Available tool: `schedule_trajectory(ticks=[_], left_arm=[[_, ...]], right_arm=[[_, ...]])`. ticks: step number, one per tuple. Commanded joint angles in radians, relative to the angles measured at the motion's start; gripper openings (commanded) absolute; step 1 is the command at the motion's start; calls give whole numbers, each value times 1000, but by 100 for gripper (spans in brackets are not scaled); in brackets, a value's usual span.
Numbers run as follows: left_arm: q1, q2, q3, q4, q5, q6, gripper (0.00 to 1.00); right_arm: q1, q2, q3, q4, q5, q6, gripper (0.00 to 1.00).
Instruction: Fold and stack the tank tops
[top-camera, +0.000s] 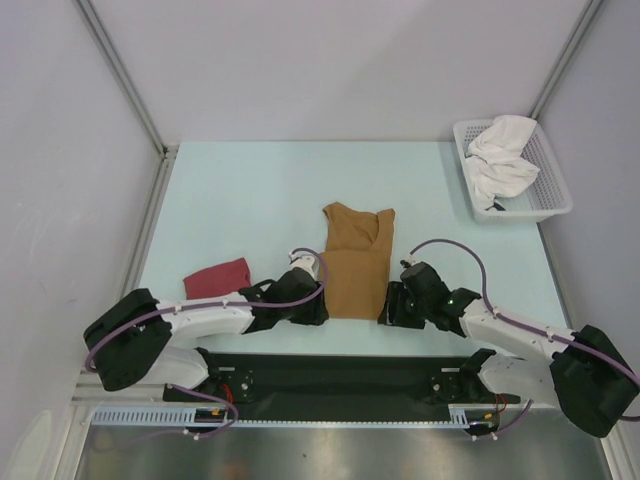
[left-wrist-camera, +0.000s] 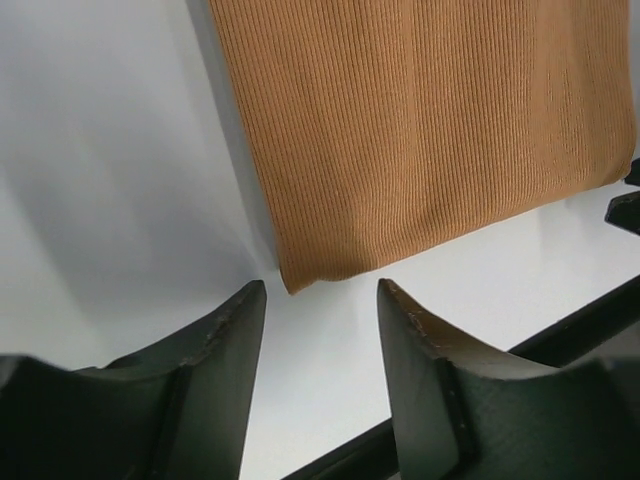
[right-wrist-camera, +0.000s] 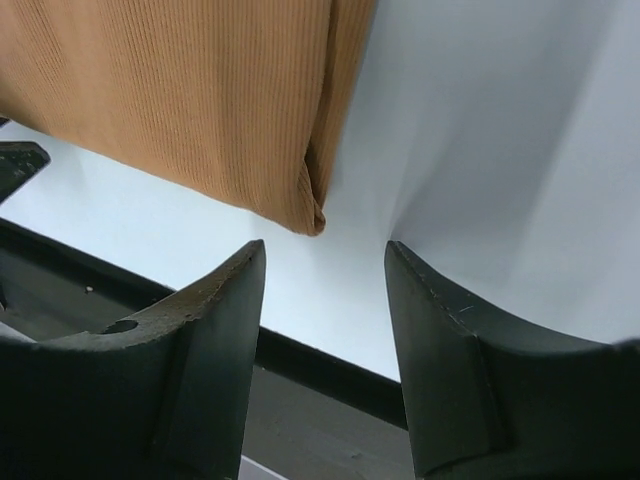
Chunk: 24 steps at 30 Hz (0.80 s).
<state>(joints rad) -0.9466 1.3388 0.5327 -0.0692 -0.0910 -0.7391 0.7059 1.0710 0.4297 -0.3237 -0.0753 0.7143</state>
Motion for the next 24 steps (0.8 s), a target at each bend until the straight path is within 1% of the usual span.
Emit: schedule_trajectory(ticks=[1, 4, 5, 7, 8, 9, 10, 12, 13, 14, 15, 16, 17, 22, 24], left_arm=[[0, 31, 21, 5, 25, 18, 54], [0, 42, 24, 6, 25, 20, 47], [0, 46, 24, 8, 27, 20, 45], [2, 49, 23, 8, 27, 15, 44], [0, 51, 21, 9, 27, 12, 43], [0, 51, 21, 12, 27, 9, 42], [2, 49, 16, 20, 34, 10, 41], [2, 46, 7, 51, 62, 12, 32], [0, 46, -2, 58, 71, 12, 27], [0, 46, -7, 66, 79, 14, 21], [-1, 46, -10, 65, 83, 14, 9], [0, 46, -14, 65, 83, 14, 2], [-1, 45, -14, 66, 83, 14, 0], [-20, 7, -20, 59, 123, 0, 0], [-30, -16, -8, 23, 128, -8, 0]], right_arm=[[7, 38, 46, 52, 19, -9, 56], [7, 70, 49, 83, 14, -18, 50], [7, 76, 47, 90, 9, -22, 43], [9, 86, 46, 97, 12, -23, 38], [10, 87, 43, 94, 14, -24, 31], [10, 87, 44, 92, 14, -27, 27], [12, 84, 43, 83, 12, -29, 20], [17, 73, 41, 71, 12, -29, 13], [18, 58, 38, 55, 12, -26, 2], [21, 49, 37, 46, 11, -24, 0], [27, 38, 34, 37, 12, -21, 0], [29, 27, 27, 19, 14, -18, 0], [30, 5, 23, 8, 16, -13, 0], [33, -80, 14, -83, 12, -1, 0], [33, -123, 30, -133, 11, -6, 0]])
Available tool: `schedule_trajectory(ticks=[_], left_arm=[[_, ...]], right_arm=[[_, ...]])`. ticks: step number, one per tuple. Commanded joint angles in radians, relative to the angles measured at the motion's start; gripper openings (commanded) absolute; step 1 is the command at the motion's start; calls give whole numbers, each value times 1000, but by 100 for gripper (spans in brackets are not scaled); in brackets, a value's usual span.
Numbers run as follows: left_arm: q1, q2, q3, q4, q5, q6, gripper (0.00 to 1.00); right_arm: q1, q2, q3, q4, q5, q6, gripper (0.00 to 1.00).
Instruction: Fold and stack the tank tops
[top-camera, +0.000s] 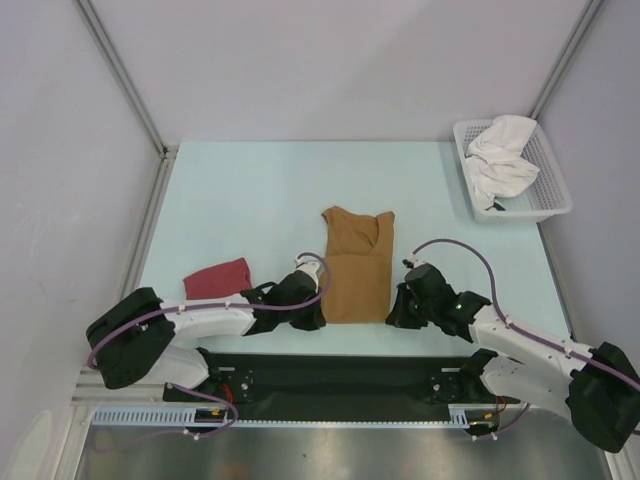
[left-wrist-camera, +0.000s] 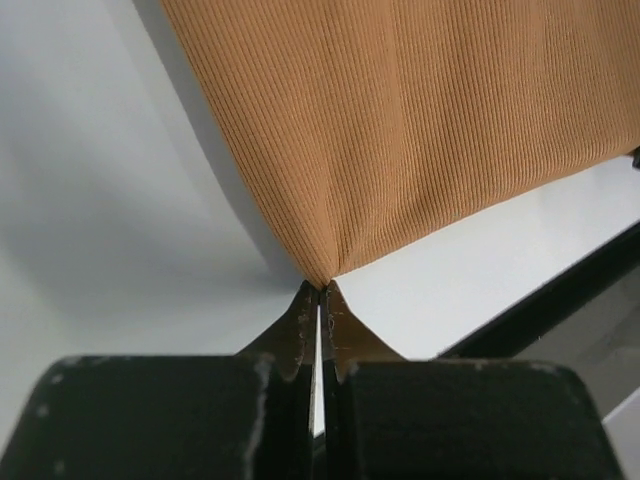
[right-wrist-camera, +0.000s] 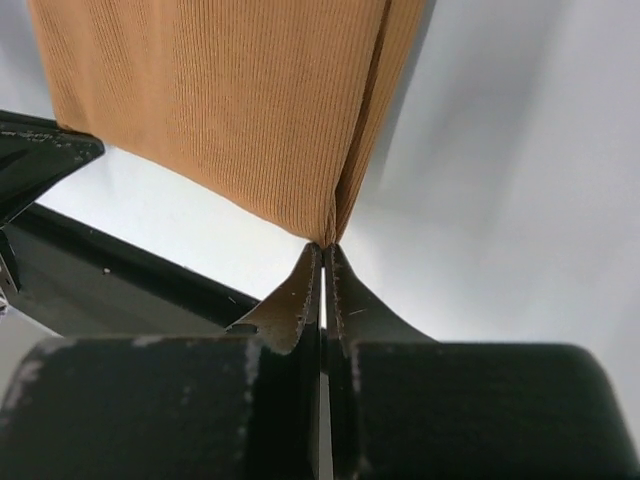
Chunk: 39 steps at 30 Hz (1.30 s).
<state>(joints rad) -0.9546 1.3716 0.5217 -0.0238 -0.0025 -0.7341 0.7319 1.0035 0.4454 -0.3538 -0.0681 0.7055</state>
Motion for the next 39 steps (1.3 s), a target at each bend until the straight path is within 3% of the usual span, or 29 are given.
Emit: schedule_trajectory(ticks=[1, 12, 21, 30, 39], left_arm=[[-29, -71, 11, -40, 39, -13, 0], [-36, -181, 214, -313, 52, 21, 0], [92, -146, 389, -426, 90, 94, 0], [258, -28, 521, -418, 213, 171, 0], [370, 193, 730, -479, 217, 234, 0]], right_arm=[[6, -69, 22, -118, 4, -1, 0], [8, -111, 257, -304, 45, -75, 0], [-87, -3, 415, -303, 22, -156, 0], [-233, 194, 593, -280, -74, -271, 0], [-370, 334, 713, -251, -142, -319, 0]])
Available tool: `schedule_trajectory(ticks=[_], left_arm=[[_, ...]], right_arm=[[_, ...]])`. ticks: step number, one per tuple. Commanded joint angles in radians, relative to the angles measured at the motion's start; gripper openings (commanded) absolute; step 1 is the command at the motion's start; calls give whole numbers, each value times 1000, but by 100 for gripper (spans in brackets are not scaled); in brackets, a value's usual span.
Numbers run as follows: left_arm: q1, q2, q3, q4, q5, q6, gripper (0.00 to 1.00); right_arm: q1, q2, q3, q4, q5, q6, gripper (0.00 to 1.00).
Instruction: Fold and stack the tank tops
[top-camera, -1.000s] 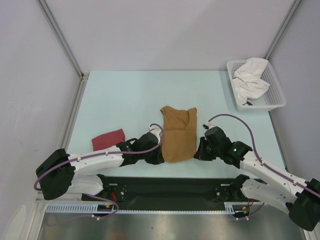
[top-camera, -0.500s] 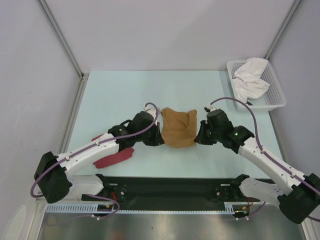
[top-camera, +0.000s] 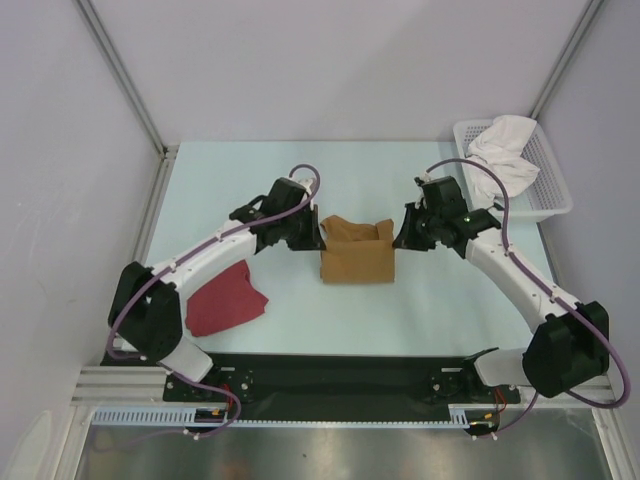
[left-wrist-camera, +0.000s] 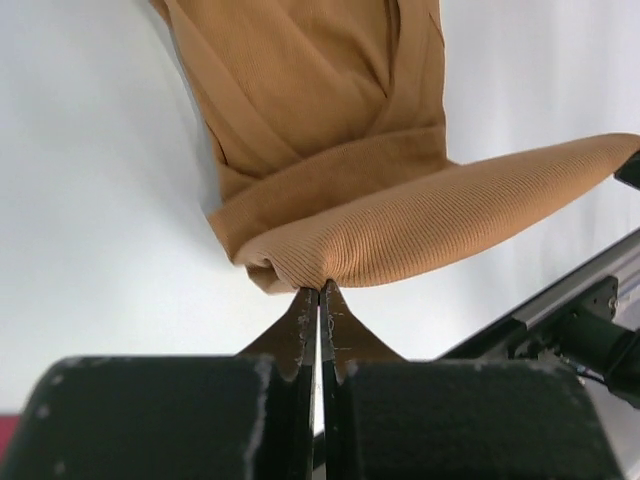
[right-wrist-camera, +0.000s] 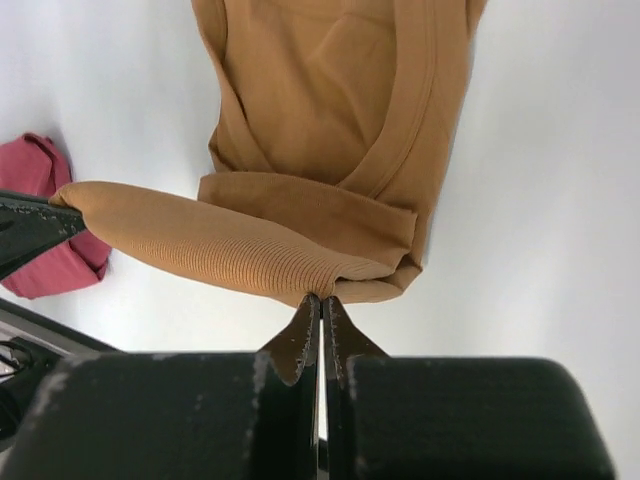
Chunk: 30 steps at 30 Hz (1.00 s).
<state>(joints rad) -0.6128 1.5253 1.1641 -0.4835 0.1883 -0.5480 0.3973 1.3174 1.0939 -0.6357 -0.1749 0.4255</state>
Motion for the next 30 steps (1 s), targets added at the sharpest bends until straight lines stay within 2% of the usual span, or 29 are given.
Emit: schedule_trajectory(ticks=[1, 9, 16, 26, 30], left_arm=[[39, 56, 104, -23, 30, 54, 0], [84, 263, 285, -59, 50, 85, 0], [126, 377, 393, -78, 57, 88, 0], [165, 558, 588, -121, 57, 97, 0], [166, 644, 663, -133, 59, 94, 5]], right_arm=[[-46, 32, 73, 33, -40, -45, 0], [-109, 195, 184, 73, -93, -51, 0], [-156, 359, 277, 110, -135, -50, 0], [-189, 560, 415, 160, -110, -8, 0], [-207, 628, 463, 180, -113, 12, 4]])
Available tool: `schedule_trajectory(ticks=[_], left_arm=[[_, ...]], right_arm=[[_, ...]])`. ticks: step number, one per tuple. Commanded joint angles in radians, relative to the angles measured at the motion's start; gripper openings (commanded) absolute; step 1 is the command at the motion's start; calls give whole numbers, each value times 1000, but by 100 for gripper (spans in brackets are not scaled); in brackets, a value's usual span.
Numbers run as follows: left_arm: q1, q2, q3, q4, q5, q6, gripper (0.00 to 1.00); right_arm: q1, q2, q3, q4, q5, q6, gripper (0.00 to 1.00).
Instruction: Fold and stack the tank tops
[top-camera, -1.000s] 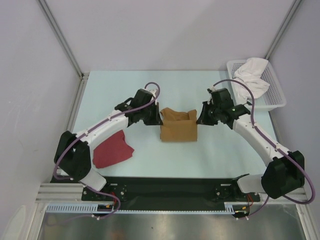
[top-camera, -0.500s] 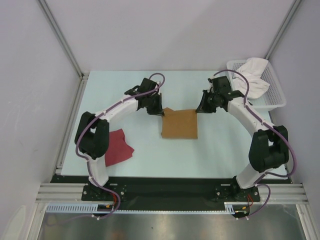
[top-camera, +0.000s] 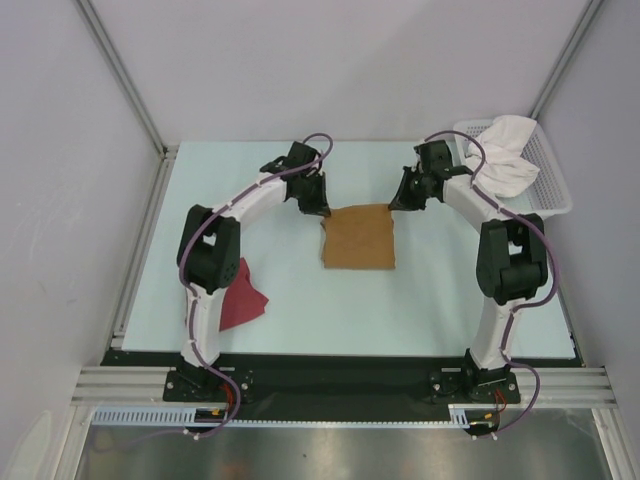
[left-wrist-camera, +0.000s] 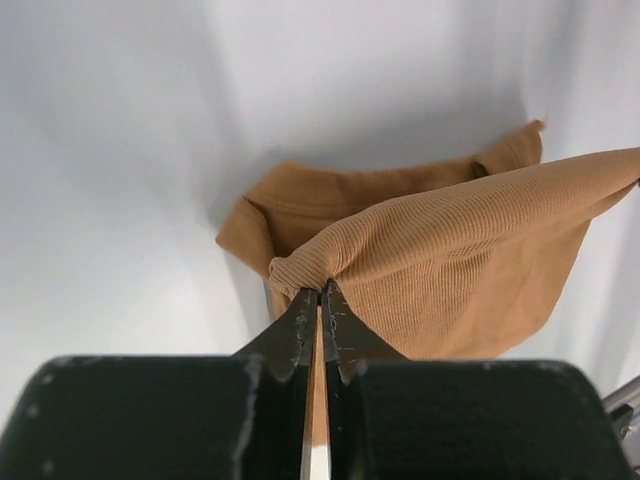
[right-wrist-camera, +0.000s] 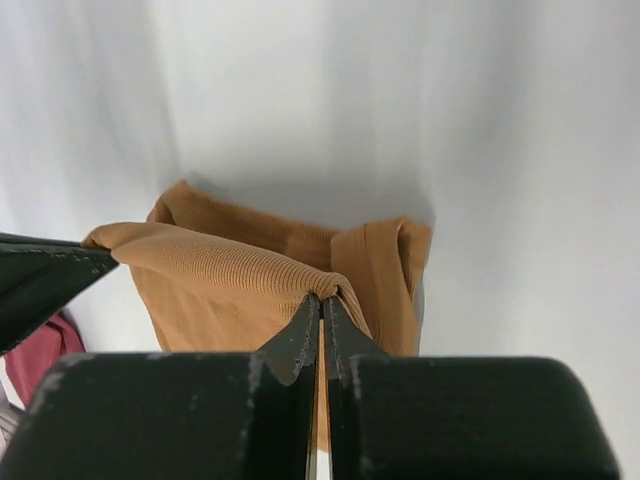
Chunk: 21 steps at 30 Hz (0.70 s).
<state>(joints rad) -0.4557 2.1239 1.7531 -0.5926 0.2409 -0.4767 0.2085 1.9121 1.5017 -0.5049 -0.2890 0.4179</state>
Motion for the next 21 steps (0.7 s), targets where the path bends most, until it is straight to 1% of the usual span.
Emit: schedule_trajectory(ticks=[1, 2, 3, 4, 5, 6, 7, 8, 9, 10, 11, 12, 13, 14, 15, 17, 18, 20, 21], left_arm=[[11, 56, 86, -29, -2, 20, 7], [11, 67, 98, -29, -8, 20, 11], [12, 83, 120, -32, -12, 20, 15], [14, 91, 129, -35, -28, 16, 28], [15, 96, 137, -33, -29, 15, 35], [17, 96, 146, -35, -34, 15, 42], [18, 90, 148, -44, -43, 21, 57], [17, 81, 144, -47, -72, 23, 66], [17, 46, 116, -49, -89, 27, 73], [17, 19, 88, -32, -101, 29, 84], [17, -8, 56, -13, -112, 29, 88], [17, -65, -20, 6, -109, 29, 94], [17, -90, -56, 45, -103, 27, 97], [17, -128, -88, 56, -91, 24, 97], [12, -145, -151, 69, -63, 20, 97], [5, -186, -214, 120, -46, 9, 96], [-4, -196, -268, 138, -35, -2, 95], [-12, -197, -306, 184, -25, -14, 93], [-15, -193, -326, 201, -14, -28, 92]], right_arm=[[-21, 41, 61, 63, 2, 25, 4], [-21, 54, 69, 68, 20, 38, 5], [-21, 74, 83, 74, 28, 42, 15], [-23, 87, 91, 78, 27, 45, 22], [-21, 96, 98, 74, 31, 51, 30], [-23, 100, 98, 72, 36, 53, 55], [-23, 93, 89, 75, 36, 50, 63], [-21, 84, 75, 84, 48, 47, 71], [-21, 64, 54, 95, 57, 42, 85], [-24, 24, -1, 120, 63, 39, 85], [-26, -1, -29, 132, 62, 35, 86], [-29, -21, -56, 146, 54, 33, 84], [-34, -53, -113, 158, 44, 33, 83], [-43, -65, -138, 176, 13, 32, 82], [-49, -73, -161, 187, -7, 33, 77], [-55, -88, -223, 218, -57, 38, 72], [-55, -91, -242, 227, -67, 36, 67], [-54, -85, -283, 261, -91, 41, 66], [-54, -79, -290, 270, -94, 39, 68]])
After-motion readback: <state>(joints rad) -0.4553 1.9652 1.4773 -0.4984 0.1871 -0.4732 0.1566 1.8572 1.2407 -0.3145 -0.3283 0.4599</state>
